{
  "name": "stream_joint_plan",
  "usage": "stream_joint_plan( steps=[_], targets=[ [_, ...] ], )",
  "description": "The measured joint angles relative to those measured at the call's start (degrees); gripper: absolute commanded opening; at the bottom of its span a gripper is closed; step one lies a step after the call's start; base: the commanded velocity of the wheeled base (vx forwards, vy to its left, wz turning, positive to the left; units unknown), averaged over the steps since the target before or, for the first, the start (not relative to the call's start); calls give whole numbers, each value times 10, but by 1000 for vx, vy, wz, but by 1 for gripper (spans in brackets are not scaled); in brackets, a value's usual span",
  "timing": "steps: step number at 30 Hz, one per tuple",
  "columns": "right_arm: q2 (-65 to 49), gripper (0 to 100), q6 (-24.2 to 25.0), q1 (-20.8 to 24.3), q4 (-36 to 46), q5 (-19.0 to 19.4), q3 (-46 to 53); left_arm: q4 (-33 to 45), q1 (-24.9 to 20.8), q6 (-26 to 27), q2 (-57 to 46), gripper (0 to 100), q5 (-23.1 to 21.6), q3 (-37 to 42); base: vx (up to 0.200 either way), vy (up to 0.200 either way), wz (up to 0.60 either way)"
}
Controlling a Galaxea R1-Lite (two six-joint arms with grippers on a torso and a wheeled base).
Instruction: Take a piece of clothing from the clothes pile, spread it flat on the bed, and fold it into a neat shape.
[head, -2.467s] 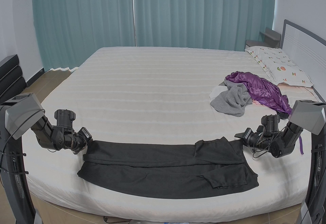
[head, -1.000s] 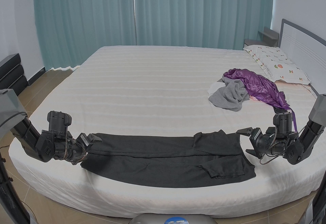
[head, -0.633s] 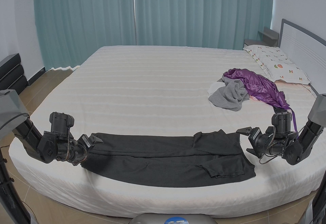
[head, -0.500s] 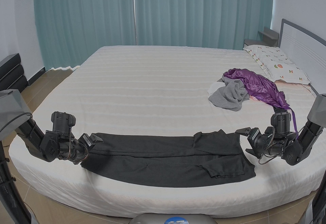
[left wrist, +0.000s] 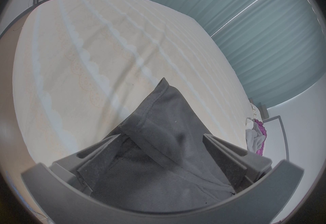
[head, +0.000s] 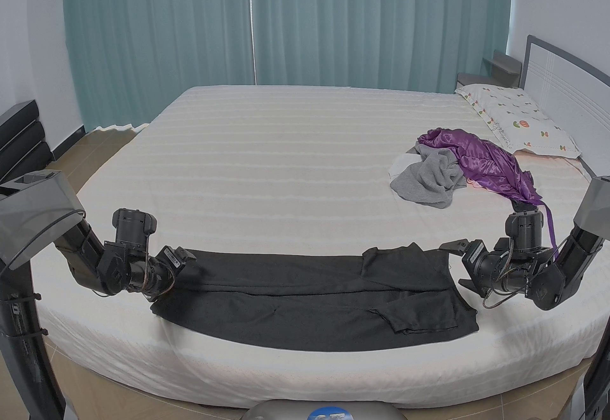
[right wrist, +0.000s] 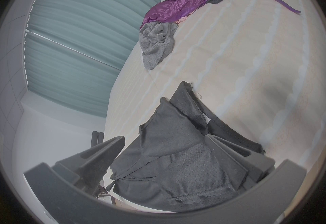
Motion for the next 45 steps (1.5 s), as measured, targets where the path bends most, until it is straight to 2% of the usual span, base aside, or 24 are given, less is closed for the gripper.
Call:
stream_joint_plan(
  steps=[5, 6, 11, 20, 45],
  targets=[
    [-1, 100, 0, 1, 0, -1, 2, 0, 0, 0, 8, 100, 2, -2, 0, 0, 0],
    [-1, 100, 0, 2, 0, -1, 2, 0, 0, 0, 10, 0, 2, -3, 0, 0, 0],
    [-3, 100, 0, 6, 0, -7, 3, -2, 1, -4, 14, 0, 18, -7, 0, 0, 0],
    [-5, 100, -1, 23, 2, -40, 0, -1, 1, -5, 6, 0, 29, 7, 0, 0, 0],
    [44, 100, -1, 37, 15, -48, -20, -2, -1, -7, -36, 0, 28, 28, 0, 0, 0]
  ],
)
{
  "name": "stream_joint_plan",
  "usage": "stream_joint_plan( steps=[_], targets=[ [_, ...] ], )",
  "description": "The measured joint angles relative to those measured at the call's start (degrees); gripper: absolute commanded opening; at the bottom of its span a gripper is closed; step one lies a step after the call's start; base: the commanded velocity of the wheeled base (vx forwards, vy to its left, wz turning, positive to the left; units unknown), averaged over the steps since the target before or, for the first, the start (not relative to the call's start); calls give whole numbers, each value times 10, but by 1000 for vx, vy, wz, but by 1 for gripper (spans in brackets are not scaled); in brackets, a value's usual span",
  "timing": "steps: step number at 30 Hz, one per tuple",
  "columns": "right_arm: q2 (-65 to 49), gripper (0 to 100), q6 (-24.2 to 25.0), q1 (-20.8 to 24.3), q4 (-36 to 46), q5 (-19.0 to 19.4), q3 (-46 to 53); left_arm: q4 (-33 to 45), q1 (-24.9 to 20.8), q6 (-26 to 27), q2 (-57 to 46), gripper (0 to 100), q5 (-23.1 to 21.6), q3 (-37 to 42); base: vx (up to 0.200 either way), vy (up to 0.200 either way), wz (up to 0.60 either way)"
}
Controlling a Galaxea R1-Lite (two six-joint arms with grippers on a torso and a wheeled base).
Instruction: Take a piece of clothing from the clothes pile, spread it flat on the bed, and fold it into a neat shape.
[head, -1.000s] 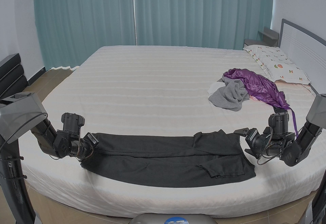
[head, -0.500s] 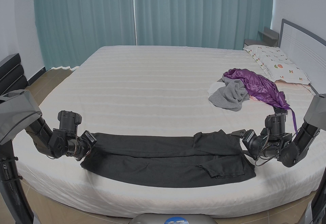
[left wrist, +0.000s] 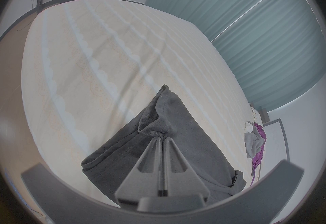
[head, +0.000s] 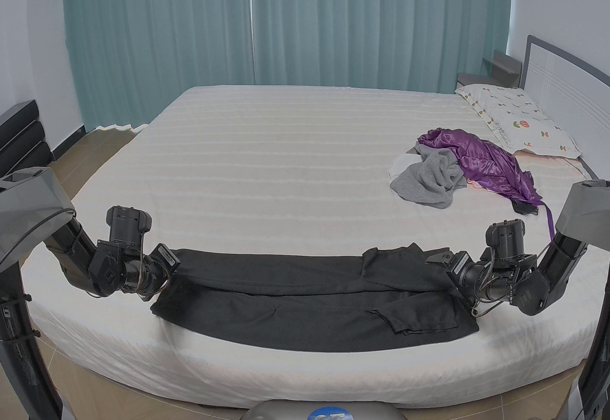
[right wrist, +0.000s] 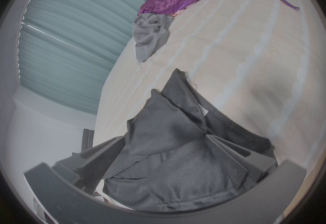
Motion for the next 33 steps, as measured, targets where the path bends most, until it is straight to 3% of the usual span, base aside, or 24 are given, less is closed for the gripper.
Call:
stream_joint_plan(
  steps=[22, 23, 33],
  targets=[
    [43, 100, 0, -1, 31, -27, -52, 0, 0, 0, -4, 0, 0, 0, 0, 0, 0],
    [44, 0, 0, -1, 31, -27, -53, 0, 0, 0, -4, 0, 0, 0, 0, 0, 0],
    [45, 0, -1, 0, 31, -52, -56, 0, 0, 1, -5, 0, 0, -1, 0, 0, 0]
  ],
)
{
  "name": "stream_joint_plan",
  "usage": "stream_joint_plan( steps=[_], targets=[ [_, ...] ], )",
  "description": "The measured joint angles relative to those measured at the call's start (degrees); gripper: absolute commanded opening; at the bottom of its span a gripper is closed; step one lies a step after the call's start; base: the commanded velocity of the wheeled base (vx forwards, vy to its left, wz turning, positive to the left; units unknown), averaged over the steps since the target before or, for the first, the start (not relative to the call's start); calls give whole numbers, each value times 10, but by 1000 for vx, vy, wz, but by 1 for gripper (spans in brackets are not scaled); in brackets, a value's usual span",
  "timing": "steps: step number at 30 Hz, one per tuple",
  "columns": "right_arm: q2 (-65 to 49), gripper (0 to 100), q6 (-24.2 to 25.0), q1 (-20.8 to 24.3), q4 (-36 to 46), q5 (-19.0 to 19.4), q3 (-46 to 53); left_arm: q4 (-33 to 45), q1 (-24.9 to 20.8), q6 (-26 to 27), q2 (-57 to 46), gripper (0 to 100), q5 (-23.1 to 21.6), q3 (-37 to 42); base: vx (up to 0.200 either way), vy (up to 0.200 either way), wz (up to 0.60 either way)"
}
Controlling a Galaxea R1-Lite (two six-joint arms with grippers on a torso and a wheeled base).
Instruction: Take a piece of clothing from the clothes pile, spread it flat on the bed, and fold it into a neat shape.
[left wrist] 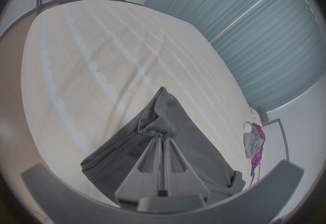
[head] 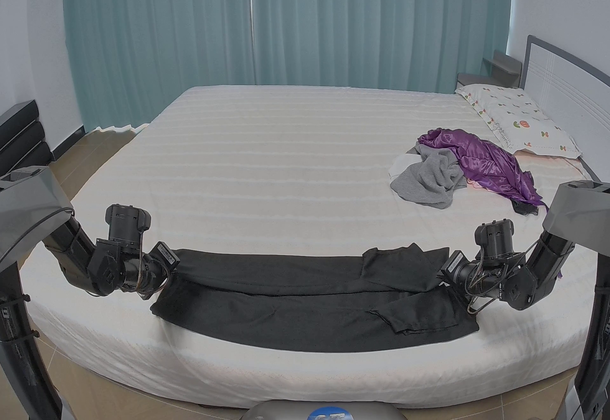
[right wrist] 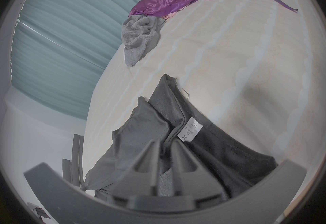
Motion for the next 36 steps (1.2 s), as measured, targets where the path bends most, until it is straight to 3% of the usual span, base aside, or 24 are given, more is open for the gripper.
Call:
stream_joint_plan(
  steps=[20, 36],
  targets=[
    [-27, 0, -2, -4, -4, 0, -7, 7, 1, 8, -16, 0, -3, -45, 0, 0, 0],
    [-9, 0, 0, -29, 53, -1, -196, 56, 9, 14, 48, 0, -2, -261, 0, 0, 0]
  ],
)
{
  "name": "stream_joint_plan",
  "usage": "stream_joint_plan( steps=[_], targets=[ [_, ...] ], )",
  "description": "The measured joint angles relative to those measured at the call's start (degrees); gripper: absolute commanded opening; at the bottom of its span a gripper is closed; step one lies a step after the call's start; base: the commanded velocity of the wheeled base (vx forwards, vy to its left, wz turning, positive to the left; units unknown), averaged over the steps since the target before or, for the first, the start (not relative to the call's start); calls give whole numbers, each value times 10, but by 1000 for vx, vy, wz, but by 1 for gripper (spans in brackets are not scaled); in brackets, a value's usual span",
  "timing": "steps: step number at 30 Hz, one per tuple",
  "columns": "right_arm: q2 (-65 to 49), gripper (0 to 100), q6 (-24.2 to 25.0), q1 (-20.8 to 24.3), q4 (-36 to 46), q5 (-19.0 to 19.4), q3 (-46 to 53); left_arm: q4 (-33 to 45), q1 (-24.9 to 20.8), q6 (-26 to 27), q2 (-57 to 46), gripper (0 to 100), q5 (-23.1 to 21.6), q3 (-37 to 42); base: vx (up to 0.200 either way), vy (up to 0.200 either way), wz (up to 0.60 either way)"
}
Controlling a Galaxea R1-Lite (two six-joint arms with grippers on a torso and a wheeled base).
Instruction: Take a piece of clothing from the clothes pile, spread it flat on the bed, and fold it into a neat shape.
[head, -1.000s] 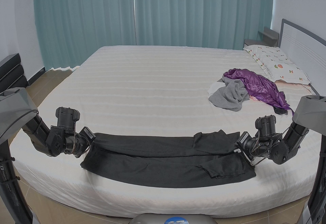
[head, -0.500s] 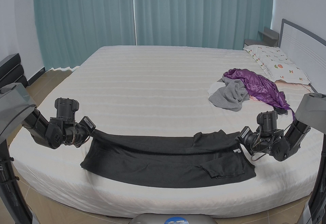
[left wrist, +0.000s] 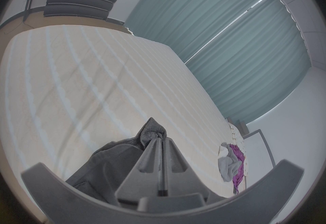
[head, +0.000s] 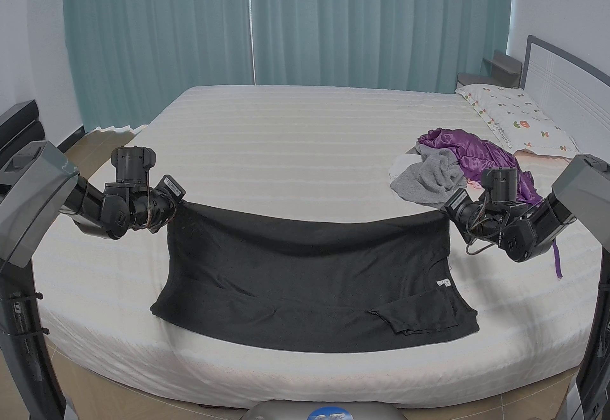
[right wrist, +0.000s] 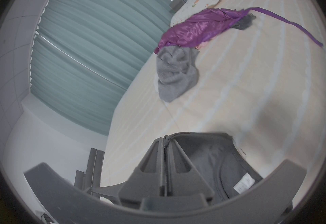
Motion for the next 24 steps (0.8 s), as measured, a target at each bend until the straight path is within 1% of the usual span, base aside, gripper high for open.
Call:
stream_joint_plan(
  steps=[6, 13, 17, 24],
  targets=[
    [34, 0, 0, -6, -1, -2, -58, 2, 1, -12, 34, 0, 0, -43, 0, 0, 0],
    [56, 0, 0, -8, -2, -2, -81, 1, 4, -13, 53, 0, 0, -58, 0, 0, 0],
    [59, 0, -1, -8, -1, -2, -76, 5, 4, -13, 60, 0, 0, -59, 0, 0, 0],
    [42, 0, -4, -10, 0, 6, -21, 9, 7, -8, 56, 0, -7, -27, 0, 0, 0]
  ],
)
